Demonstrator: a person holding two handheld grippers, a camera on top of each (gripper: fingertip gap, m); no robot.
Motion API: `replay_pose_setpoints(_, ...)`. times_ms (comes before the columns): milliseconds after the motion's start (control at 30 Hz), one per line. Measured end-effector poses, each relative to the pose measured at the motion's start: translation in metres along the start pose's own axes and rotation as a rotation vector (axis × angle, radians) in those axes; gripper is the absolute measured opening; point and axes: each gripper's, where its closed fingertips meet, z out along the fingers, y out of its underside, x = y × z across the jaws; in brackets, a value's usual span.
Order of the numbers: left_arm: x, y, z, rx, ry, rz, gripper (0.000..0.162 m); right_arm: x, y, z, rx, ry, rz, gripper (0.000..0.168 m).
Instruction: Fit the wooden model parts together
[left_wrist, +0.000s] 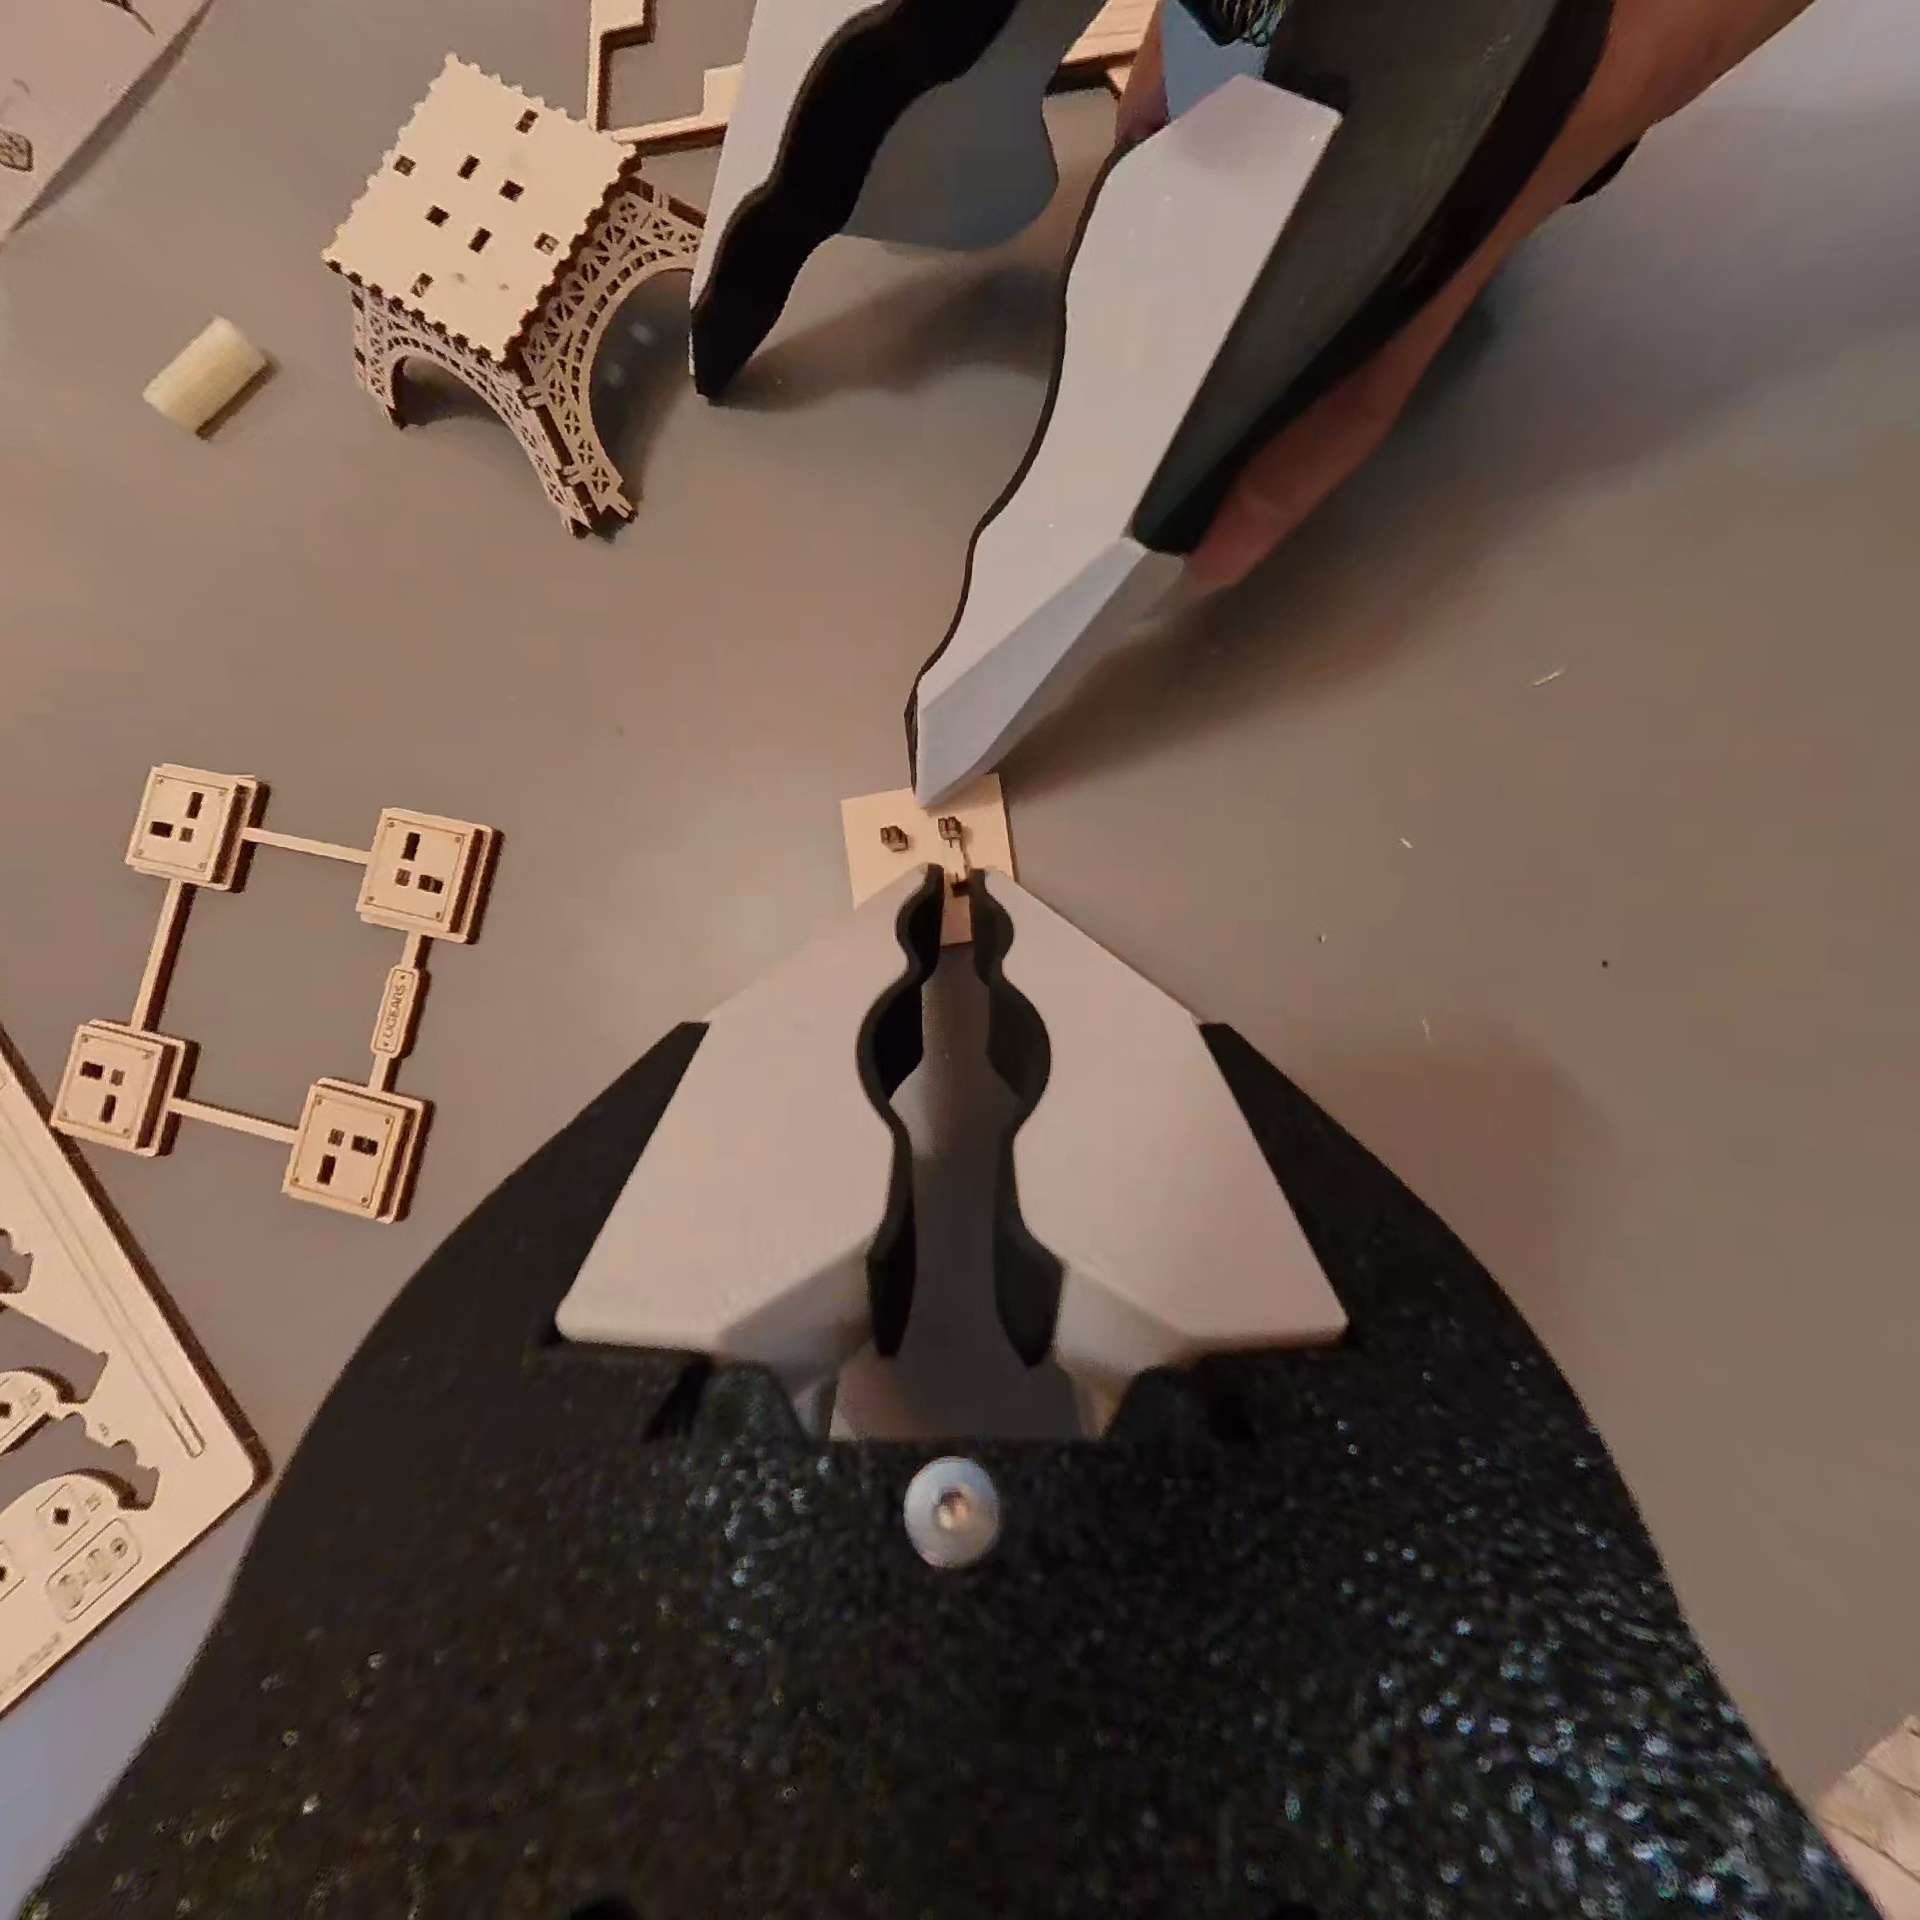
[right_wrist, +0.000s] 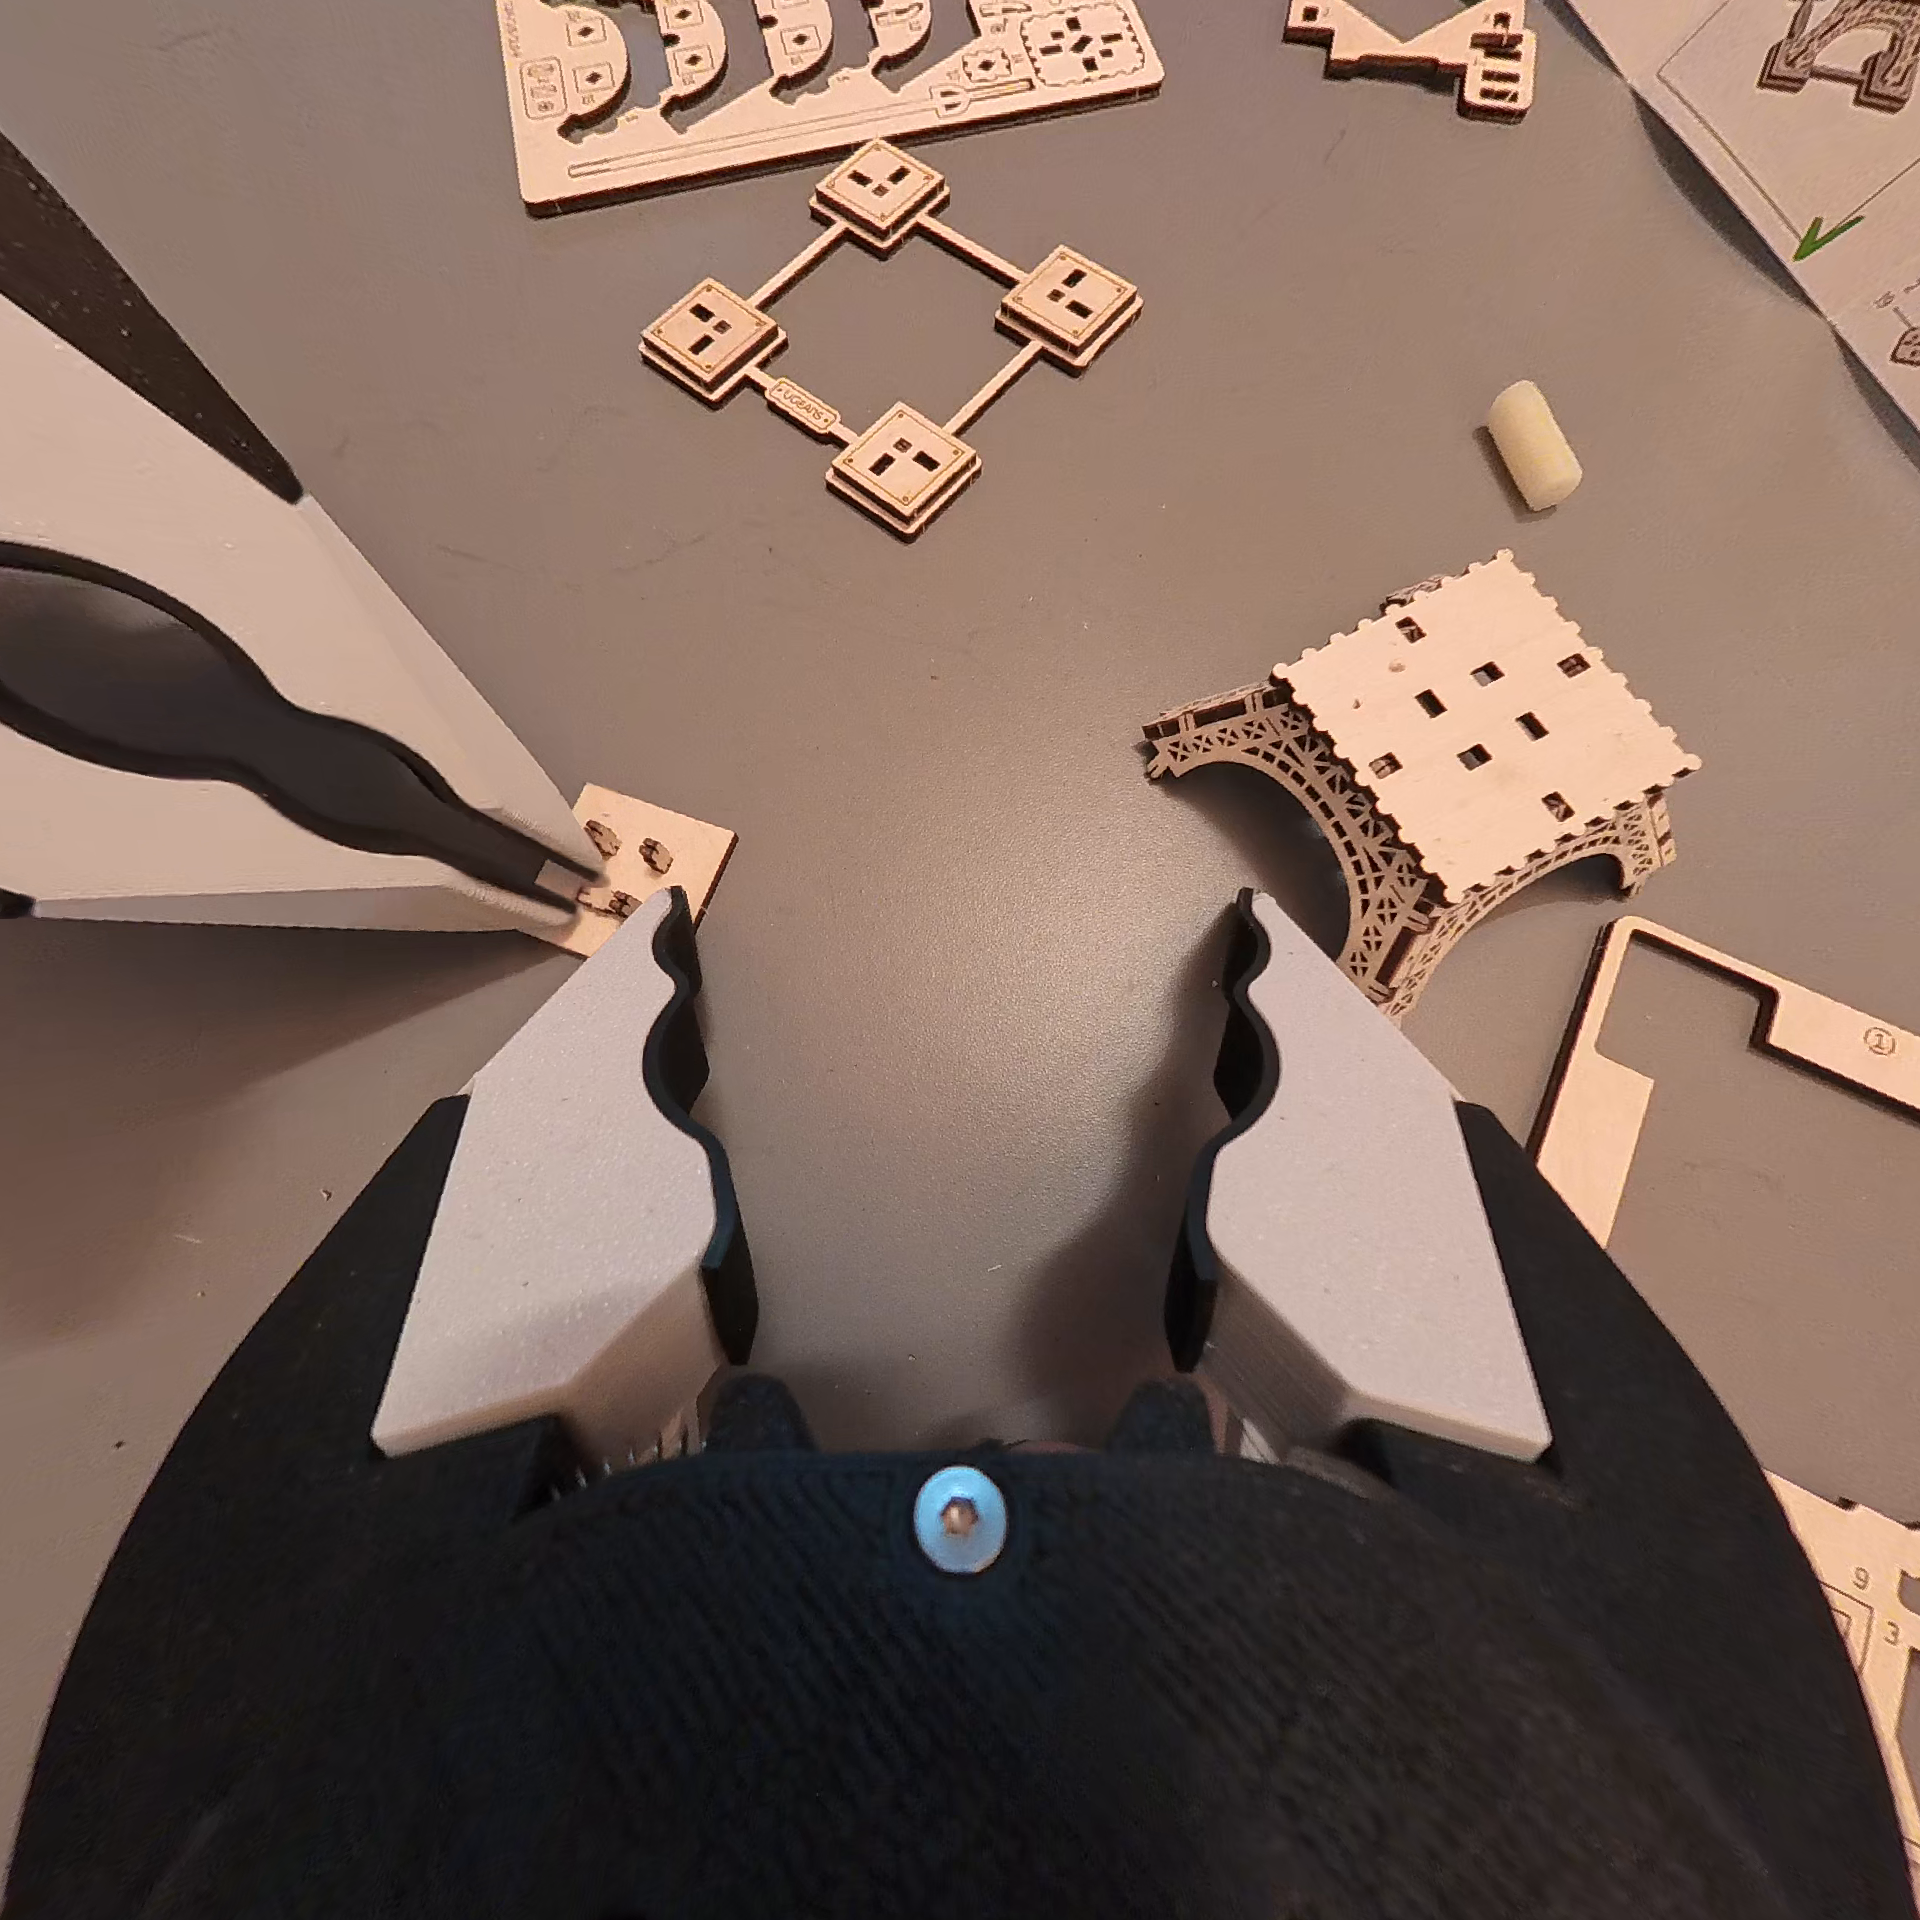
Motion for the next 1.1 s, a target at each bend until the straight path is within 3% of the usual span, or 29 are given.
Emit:
replay_pose_setpoints(433, -0.001, 0.001, -0.001, 0.009, -0.040, 0.028, 0.000, 0.000, 0.000, 0.000, 0.000, 0.000, 0.001, 0.100)
replay_pose_setpoints(733, 0.014, 0.016, -0.018, -0.091, 0.086, 0.119, 0.012, 0.000, 0.000, 0.000, 0.000, 0.000, 0.001, 0.100)
replay_pose_setpoints(833, 0.009, 0.000, -0.020, -0.040, 0.079, 0.295, 0.012, 0.000, 0.000, 0.000, 0.000, 0.000, 0.001, 0.100)
replay_pose_setpoints(933, 0.001, -0.013, -0.019, 0.004, 0.070, 0.732, 0.006, 0.000, 0.000, 0.000, 0.000, 0.000, 0.001, 0.100)
replay_pose_setpoints(1000, 0.000, -0.007, -0.018, -0.052, 0.119, 1.066, 0.006, 0.000, 0.000, 0.000, 0.000, 0.000, 0.001, 0.100)
replay_pose_setpoints(1100, 0.000, -0.012, -0.013, -0.079, 0.187, 1.300, 0.005, 0.000, 0.000, 0.000, 0.000, 0.000, 0.001, 0.100)
